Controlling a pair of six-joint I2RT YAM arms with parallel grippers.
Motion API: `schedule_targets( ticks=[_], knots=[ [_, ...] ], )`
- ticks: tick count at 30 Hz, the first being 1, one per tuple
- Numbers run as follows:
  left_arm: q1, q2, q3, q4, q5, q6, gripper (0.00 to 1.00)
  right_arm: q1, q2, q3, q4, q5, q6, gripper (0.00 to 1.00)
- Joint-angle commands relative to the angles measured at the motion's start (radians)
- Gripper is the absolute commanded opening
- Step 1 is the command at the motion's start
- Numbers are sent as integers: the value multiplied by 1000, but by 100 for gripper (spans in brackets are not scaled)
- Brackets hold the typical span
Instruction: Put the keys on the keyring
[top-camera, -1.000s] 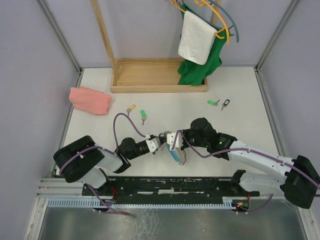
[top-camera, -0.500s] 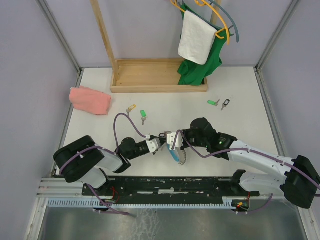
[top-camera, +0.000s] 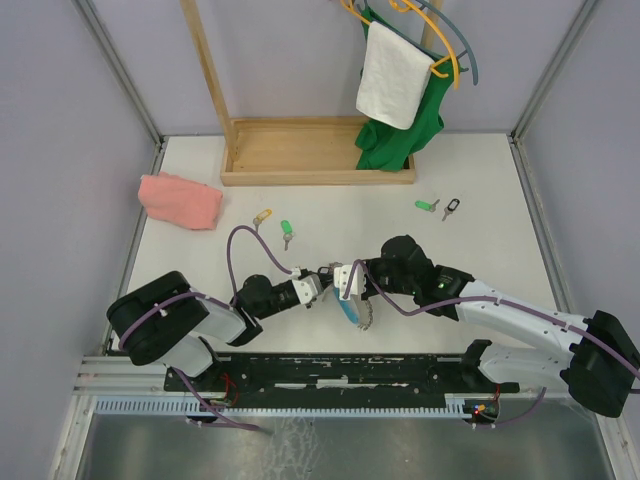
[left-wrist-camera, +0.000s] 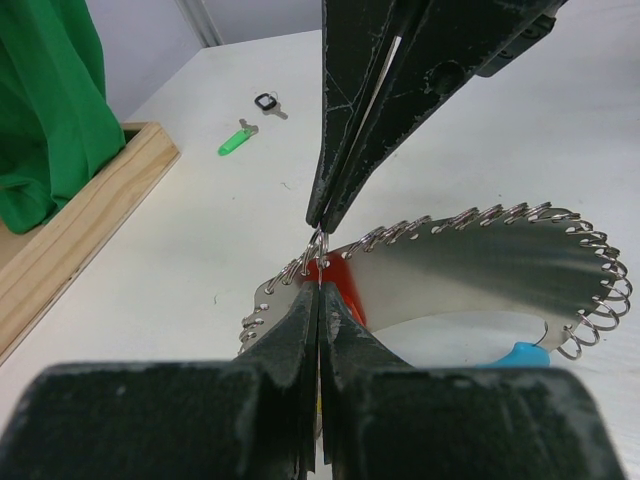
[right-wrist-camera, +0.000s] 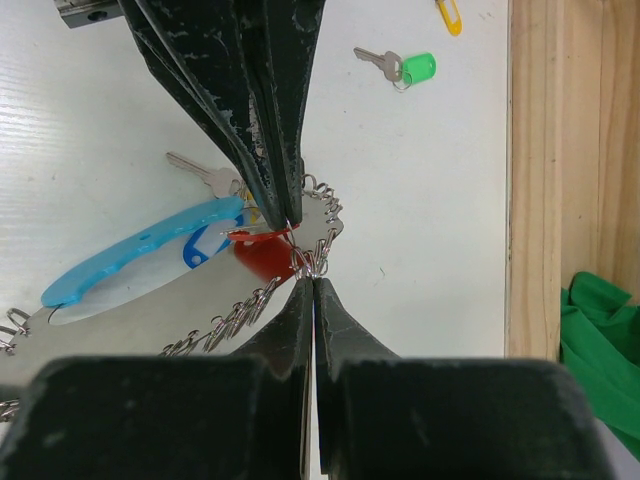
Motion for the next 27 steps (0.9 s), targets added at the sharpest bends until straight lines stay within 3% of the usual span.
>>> schedule_targets(
  ticks=[1,27],
  knots=[
    [-4,8,24,58,-18,-41,3,4,-13,34,69,-11,16,1],
    [-5,21,31,125,16,-42,3,4,0,49,32,-85,12,1]
  ],
)
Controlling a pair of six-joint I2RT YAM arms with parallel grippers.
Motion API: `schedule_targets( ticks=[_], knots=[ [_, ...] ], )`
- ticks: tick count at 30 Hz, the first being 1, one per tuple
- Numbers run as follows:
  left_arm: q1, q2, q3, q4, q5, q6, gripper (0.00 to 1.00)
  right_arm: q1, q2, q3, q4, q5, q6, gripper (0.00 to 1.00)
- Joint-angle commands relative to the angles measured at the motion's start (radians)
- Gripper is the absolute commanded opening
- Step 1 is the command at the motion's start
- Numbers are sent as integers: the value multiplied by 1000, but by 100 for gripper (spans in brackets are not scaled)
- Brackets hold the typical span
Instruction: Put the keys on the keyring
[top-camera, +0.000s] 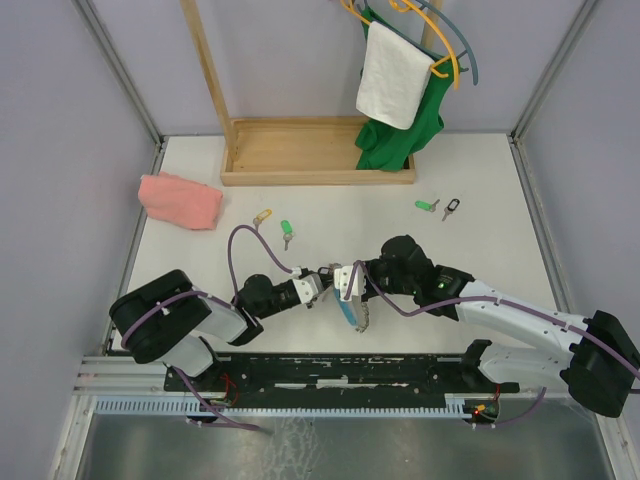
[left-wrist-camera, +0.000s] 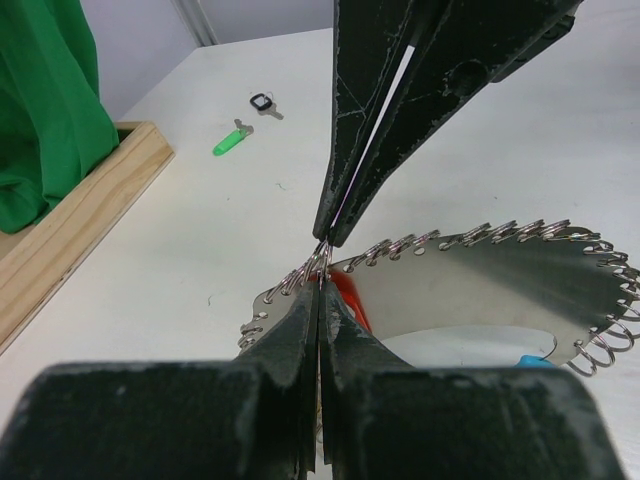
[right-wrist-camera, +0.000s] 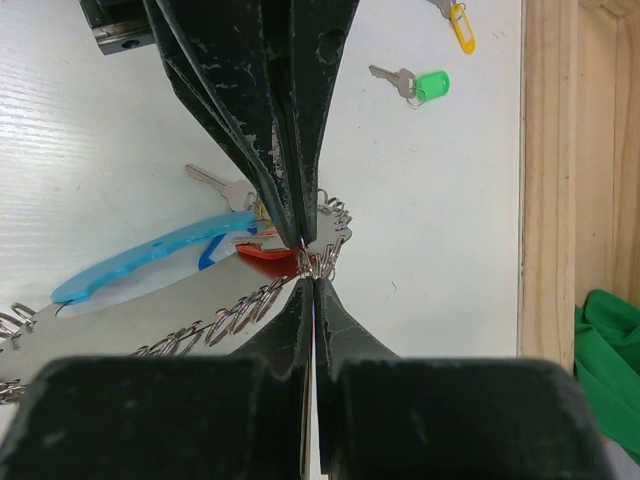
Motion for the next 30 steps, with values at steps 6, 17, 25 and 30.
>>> schedule_targets(
  ticks=[6,17,25,30],
  knots=[
    [-4,4,24,138,31,-19,3,4,6,56,11,-56,-9,1],
    [-4,-31,31,70,143,-2,3,4,33,105,-125,-85,-102,1],
    [-2,-82,55,-28,189,-6,3,5,60,144,-215,-115,-188,1],
    [-1,-93,62,-45,219,-24,3,7,58,145,-244,-113,-241,1]
  ],
)
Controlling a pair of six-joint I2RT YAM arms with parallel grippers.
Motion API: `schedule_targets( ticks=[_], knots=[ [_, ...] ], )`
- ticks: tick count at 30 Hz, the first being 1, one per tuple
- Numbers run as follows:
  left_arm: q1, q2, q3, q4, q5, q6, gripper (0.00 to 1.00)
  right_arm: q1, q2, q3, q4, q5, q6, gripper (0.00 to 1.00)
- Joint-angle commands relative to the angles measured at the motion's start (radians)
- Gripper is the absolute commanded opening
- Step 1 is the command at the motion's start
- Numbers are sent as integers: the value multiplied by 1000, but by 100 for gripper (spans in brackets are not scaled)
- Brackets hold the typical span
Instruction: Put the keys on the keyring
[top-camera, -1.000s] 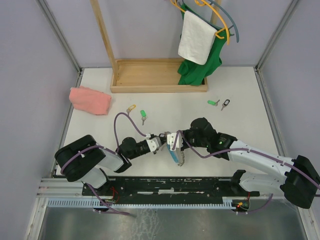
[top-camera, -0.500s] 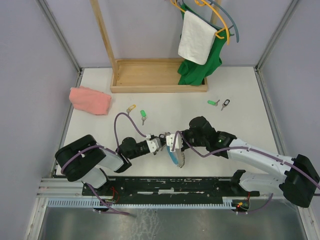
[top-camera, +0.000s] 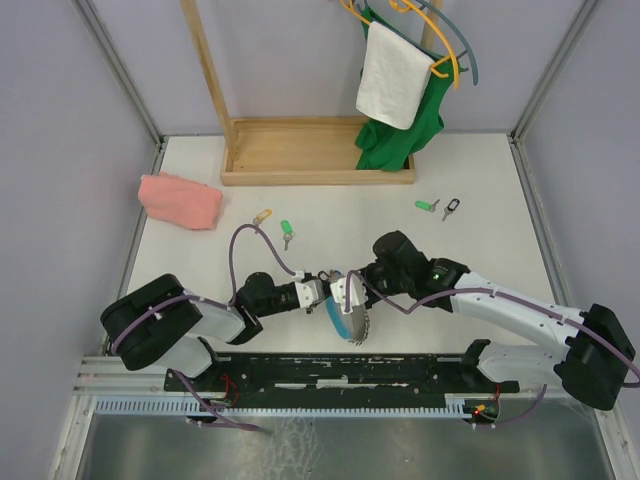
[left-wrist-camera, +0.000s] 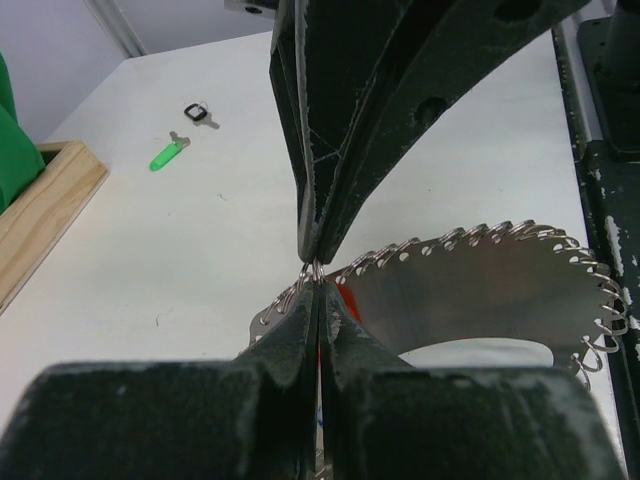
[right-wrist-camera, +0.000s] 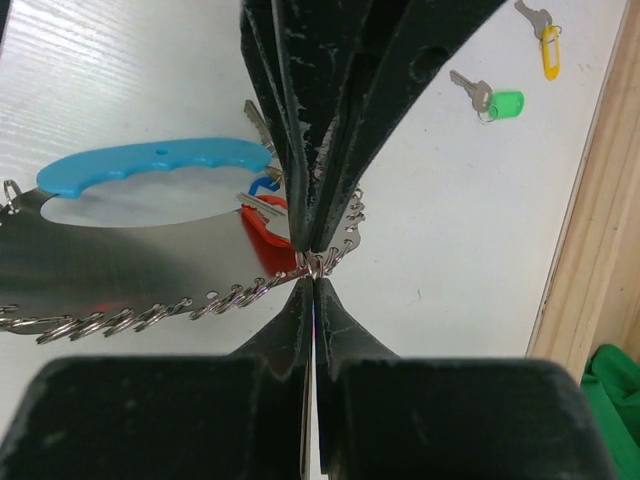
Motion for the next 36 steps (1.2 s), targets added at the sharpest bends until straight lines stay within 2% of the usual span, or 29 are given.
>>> schedule_targets(
  ticks=[1,6,13,22,27,33,36],
  knots=[
    [0,-41,55,50,80,-32,3,9,-1,42,-18,-31,-74,1],
    [40,-35,64,33,148,-116,3,12,-42,5,33,-38,-93,1],
    [86,-23,39,32,210,-209,3,11,-111,-57,141,-27,13,1],
    [120,23,33,27,209,-299,3,0,-177,-123,299,-64,185,1],
    [128,33,30,31,160,-333,3,-12,-198,-161,411,-86,295,1],
    [128,43,25,80,100,-383,12,-30,-204,-223,575,-74,469,1],
    [128,45,-18,165,48,-404,24,-31,-204,-259,646,-37,554,1]
  ],
)
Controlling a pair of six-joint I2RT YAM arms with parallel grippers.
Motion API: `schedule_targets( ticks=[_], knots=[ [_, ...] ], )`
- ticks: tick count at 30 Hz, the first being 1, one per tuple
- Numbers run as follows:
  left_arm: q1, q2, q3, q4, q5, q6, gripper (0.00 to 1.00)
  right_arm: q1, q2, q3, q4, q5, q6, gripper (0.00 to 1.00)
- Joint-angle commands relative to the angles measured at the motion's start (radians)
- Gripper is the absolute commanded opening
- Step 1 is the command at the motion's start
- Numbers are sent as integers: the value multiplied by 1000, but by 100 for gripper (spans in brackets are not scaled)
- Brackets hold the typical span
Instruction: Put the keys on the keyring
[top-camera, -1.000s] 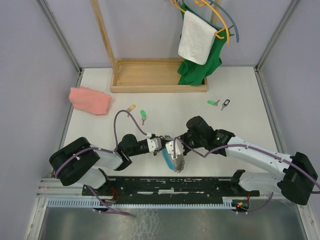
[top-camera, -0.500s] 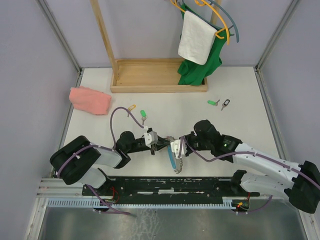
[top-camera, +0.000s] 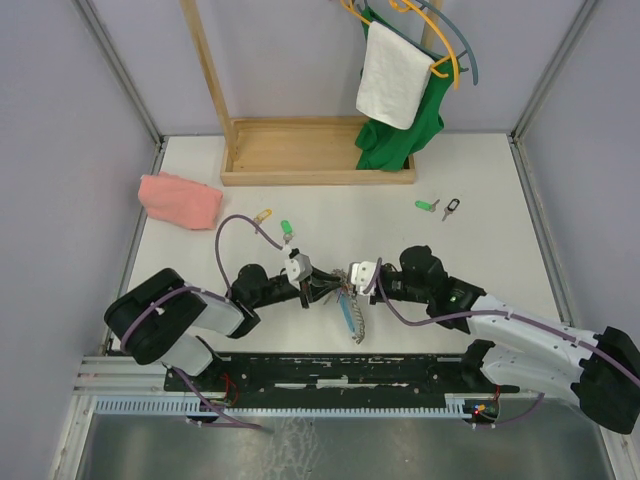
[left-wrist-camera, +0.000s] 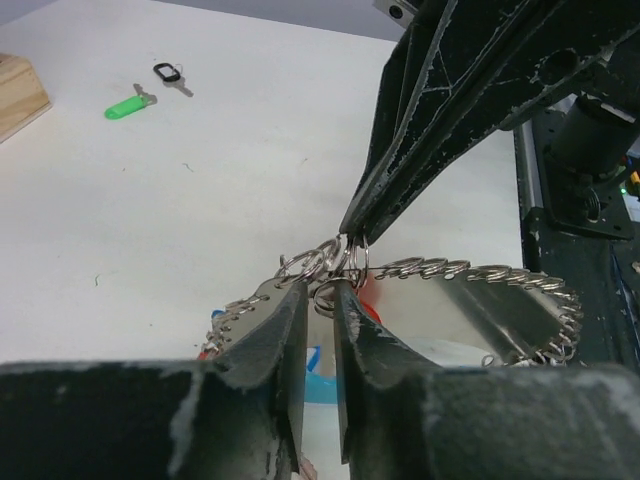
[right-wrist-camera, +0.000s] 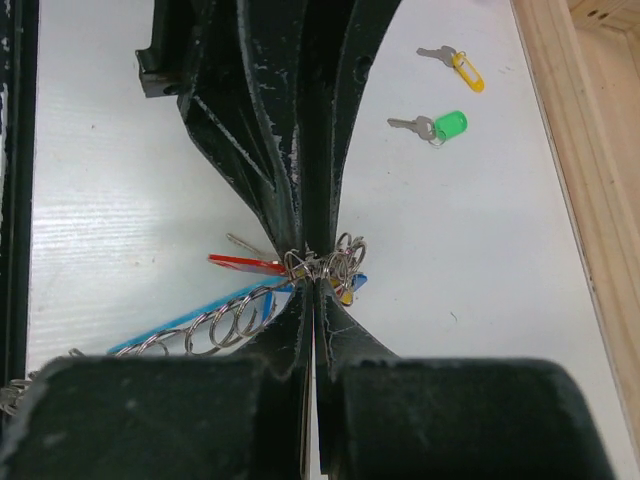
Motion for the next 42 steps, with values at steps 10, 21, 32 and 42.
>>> schedule_targets(
  ticks=[10,21,32,42],
  knots=[
    [4,-135,-156,147,-144,50,44,-5,-39,-76,341,81,272,1],
    [4,-173,-63,119,-16,147,40,-4,-31,-109,420,86,286,1],
    [4,-42,-33,218,15,117,35,-4,-32,-109,427,72,295,1],
    [4,-17,-14,220,9,118,32,-4,-28,-106,424,32,301,1]
  ],
)
